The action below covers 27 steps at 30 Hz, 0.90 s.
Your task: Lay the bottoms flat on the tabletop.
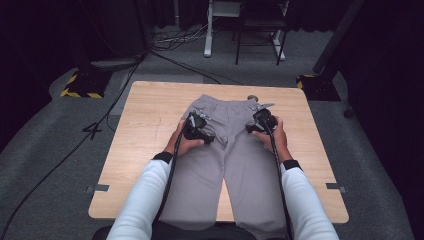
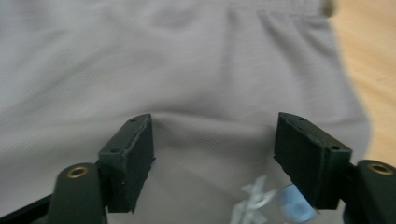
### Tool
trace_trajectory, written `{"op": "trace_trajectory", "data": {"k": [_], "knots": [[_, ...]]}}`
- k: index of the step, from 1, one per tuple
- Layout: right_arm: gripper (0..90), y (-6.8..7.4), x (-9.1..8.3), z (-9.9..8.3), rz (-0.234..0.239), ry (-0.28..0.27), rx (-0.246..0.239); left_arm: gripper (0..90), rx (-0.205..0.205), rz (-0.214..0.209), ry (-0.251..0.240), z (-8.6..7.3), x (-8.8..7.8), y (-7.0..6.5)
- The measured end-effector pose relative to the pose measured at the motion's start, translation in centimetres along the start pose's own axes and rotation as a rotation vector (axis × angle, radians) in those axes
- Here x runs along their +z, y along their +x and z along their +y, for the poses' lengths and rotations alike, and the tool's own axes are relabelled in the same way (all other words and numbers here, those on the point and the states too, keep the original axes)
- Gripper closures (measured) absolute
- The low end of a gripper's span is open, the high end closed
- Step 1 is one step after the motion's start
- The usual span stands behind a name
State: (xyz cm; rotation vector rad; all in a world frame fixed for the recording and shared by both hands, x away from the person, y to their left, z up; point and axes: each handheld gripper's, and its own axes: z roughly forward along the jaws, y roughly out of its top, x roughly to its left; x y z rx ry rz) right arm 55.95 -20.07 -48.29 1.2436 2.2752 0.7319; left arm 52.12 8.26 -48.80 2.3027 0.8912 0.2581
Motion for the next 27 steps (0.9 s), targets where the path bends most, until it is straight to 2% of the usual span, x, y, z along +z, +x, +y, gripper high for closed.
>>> {"op": "trace_trajectory", "data": {"k": [1, 2, 4, 5, 7, 8, 10, 12, 14, 16, 18, 21, 27], "knots": [[26.0, 0.1, -0.4, -0.2, 0.034, -0.010, -0.010, 22.0, 0.036, -0.015, -0.013, -0.5, -0.7, -0.5], [26.0, 0.4, -1.1, -0.7, 0.073, -0.032, -0.016, 22.7, 0.075, -0.004, -0.032, -1.3, -1.4, -1.2], [25.6, 1.2, -2.5, -1.9, 0.133, -0.063, -0.048, 23.6, 0.100, -0.029, -0.033, -2.9, -2.4, -2.5], [25.2, 1.9, -3.3, -2.9, 0.173, -0.059, -0.086, 22.7, 0.113, -0.040, -0.030, -3.8, -2.8, -3.2], [25.0, 3.0, -4.5, -4.6, 0.170, -0.046, -0.157, 21.9, 0.138, -0.051, -0.017, -5.2, -3.4, -4.4], [25.2, 3.3, -5.0, -5.2, 0.178, -0.046, -0.170, 21.6, 0.148, -0.063, -0.020, -6.3, -4.0, -5.2], [25.2, 4.0, -6.3, -6.8, 0.197, -0.058, -0.195, 20.9, 0.142, -0.083, -0.031, -7.3, -4.5, -5.9], [23.9, 4.6, -6.9, -8.1, 0.204, -0.039, -0.235, 19.3, 0.138, -0.104, -0.030, -8.3, -5.3, -7.1], [24.8, 5.0, -7.7, -9.1, 0.224, -0.050, -0.227, 16.9, 0.157, -0.088, -0.047, -9.5, -5.8, -8.1], [24.5, 5.4, -8.6, -10.2, 0.257, -0.045, -0.220, 17.1, 0.170, -0.100, -0.051, -10.5, -6.5, -8.9], [24.4, 5.9, -9.7, -11.4, 0.259, -0.058, -0.245, 17.1, 0.181, -0.114, -0.047, -11.3, -7.2, -9.6], [24.3, 6.2, -11.0, -12.8, 0.231, -0.057, -0.282, 17.1, 0.197, -0.133, -0.048, -12.8, -8.3, -10.1], [24.2, 6.3, -13.6, -16.0, 0.263, -0.054, -0.259, 17.0, 0.212, -0.144, -0.058, -15.9, -10.6, -11.5]]}}
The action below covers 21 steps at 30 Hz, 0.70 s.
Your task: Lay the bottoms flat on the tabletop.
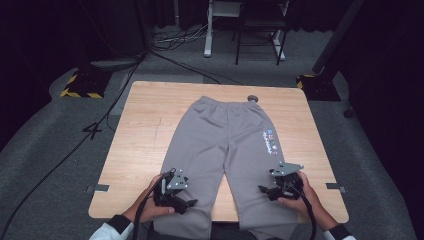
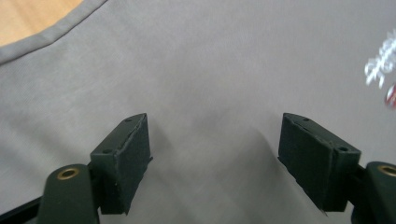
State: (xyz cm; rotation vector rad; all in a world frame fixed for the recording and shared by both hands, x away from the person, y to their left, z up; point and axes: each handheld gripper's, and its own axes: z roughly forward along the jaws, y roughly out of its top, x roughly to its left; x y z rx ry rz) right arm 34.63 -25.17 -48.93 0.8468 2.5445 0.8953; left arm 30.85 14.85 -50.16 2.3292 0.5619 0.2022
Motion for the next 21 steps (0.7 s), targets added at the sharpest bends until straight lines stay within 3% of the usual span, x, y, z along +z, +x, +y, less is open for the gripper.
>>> {"op": "trace_trajectory", "data": {"k": [4, 6, 8, 10, 15, 17, 19, 21], "knots": [[23.4, 0.8, -1.4, -1.7, 0.041, 0.008, 0.029, 17.2, -0.026, 0.012, 0.013, -0.7, -1.0, -0.8], [23.5, 1.1, -2.0, -2.1, 0.052, 0.022, 0.032, 17.3, -0.045, 0.003, -0.004, -0.8, -1.6, -0.6], [24.5, 1.1, -2.6, -2.6, 0.046, 0.033, 0.028, 17.1, -0.062, 0.035, -0.037, -0.6, -2.4, 0.0], [24.6, 0.4, -3.6, -2.6, 0.005, 0.015, 0.018, 17.3, -0.086, 0.033, -0.075, -0.4, -3.2, 0.8], [23.7, -2.4, -5.6, -2.5, -0.107, -0.040, 0.082, 17.4, -0.149, 0.193, -0.112, 0.4, -5.2, 4.4], [22.4, -4.0, -6.0, -2.9, -0.159, -0.051, 0.119, 17.6, -0.160, 0.249, -0.094, 0.3, -5.3, 5.7], [21.8, -5.3, -6.0, -3.5, -0.183, -0.049, 0.170, 18.4, -0.175, 0.252, -0.087, -0.1, -5.2, 6.7], [21.4, -6.5, -5.8, -4.5, -0.209, -0.044, 0.217, 18.0, -0.183, 0.275, -0.031, -0.6, -4.7, 7.5]]}}
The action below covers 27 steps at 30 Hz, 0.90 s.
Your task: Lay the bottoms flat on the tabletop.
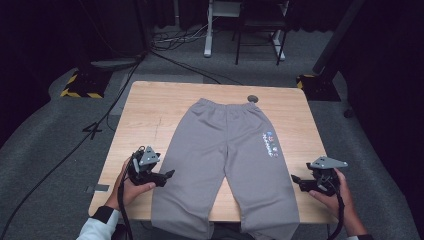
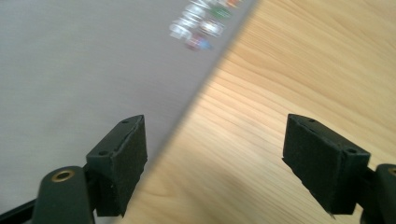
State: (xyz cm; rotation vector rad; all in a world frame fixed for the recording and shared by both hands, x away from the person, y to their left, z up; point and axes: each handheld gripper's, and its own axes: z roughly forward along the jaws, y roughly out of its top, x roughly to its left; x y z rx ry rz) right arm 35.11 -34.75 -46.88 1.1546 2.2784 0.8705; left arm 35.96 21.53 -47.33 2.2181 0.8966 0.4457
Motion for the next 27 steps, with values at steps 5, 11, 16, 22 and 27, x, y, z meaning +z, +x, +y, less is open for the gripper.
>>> {"op": "trace_trajectory", "data": {"k": [5, 11, 16, 22, 27], "knots": [[22.6, -2.3, 1.2, -2.0, -0.020, -0.014, 0.125, 20.3, -0.042, -0.014, 0.032, -1.7, 0.5, 0.5], [21.7, -2.6, 1.9, -2.8, -0.009, -0.014, 0.141, 18.3, -0.084, -0.025, 0.043, -3.6, 0.3, 0.6], [20.7, -2.4, 2.0, -3.0, -0.010, -0.041, 0.136, 17.4, -0.092, -0.022, 0.026, -4.2, 0.1, 0.5], [20.3, -2.2, 2.0, -3.1, -0.004, -0.049, 0.132, 17.4, -0.101, -0.011, 0.028, -4.1, 0.1, 0.4], [20.1, -2.2, 2.1, -3.1, -0.001, -0.050, 0.131, 16.9, -0.097, -0.012, 0.026, -4.1, 0.2, 0.5]]}}
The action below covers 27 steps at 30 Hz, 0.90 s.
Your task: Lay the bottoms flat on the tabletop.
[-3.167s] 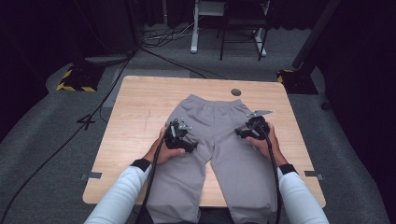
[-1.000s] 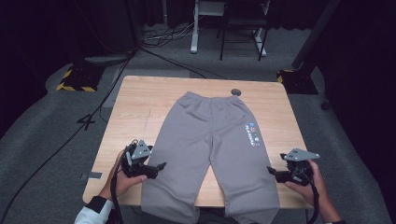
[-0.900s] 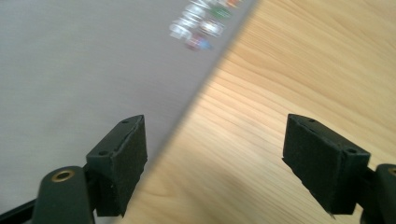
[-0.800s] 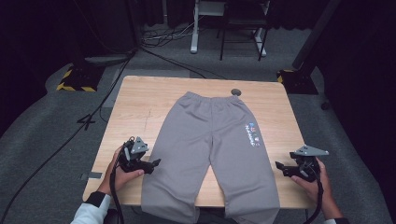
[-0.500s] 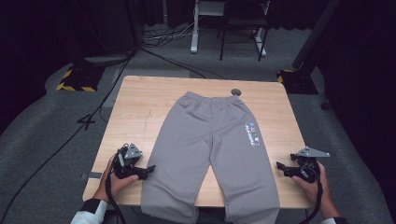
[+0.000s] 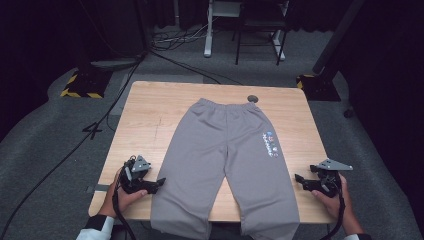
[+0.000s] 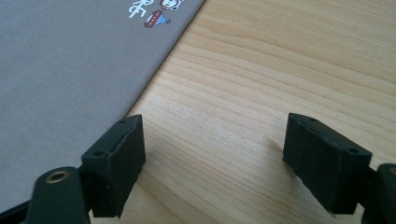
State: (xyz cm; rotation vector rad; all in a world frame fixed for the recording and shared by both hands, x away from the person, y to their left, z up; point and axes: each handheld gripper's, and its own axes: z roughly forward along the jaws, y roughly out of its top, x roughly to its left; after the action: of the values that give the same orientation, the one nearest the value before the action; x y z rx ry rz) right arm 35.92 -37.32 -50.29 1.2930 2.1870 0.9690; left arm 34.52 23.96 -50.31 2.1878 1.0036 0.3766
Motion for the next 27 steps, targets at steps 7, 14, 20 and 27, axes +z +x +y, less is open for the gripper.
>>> {"op": "trace_trajectory", "data": {"k": [7, 14, 20, 27], "knots": [[19.5, 0.04, 0.09, 0.07, -0.001, 0.002, 0.000, 16.9, -0.012, -0.001, 0.000, 0.05, 0.08, 0.02], [19.5, 0.05, 0.08, 0.06, -0.001, 0.001, 0.001, 16.9, -0.001, 0.000, 0.003, 0.11, 0.09, 0.15], [19.0, -0.03, 0.14, 0.13, 0.004, 0.003, -0.003, 16.9, 0.001, -0.002, 0.003, 0.12, 0.10, 0.18], [19.0, -0.04, 0.15, 0.13, 0.005, 0.003, -0.003, 16.9, 0.001, -0.002, 0.003, 0.12, 0.10, 0.19]]}}
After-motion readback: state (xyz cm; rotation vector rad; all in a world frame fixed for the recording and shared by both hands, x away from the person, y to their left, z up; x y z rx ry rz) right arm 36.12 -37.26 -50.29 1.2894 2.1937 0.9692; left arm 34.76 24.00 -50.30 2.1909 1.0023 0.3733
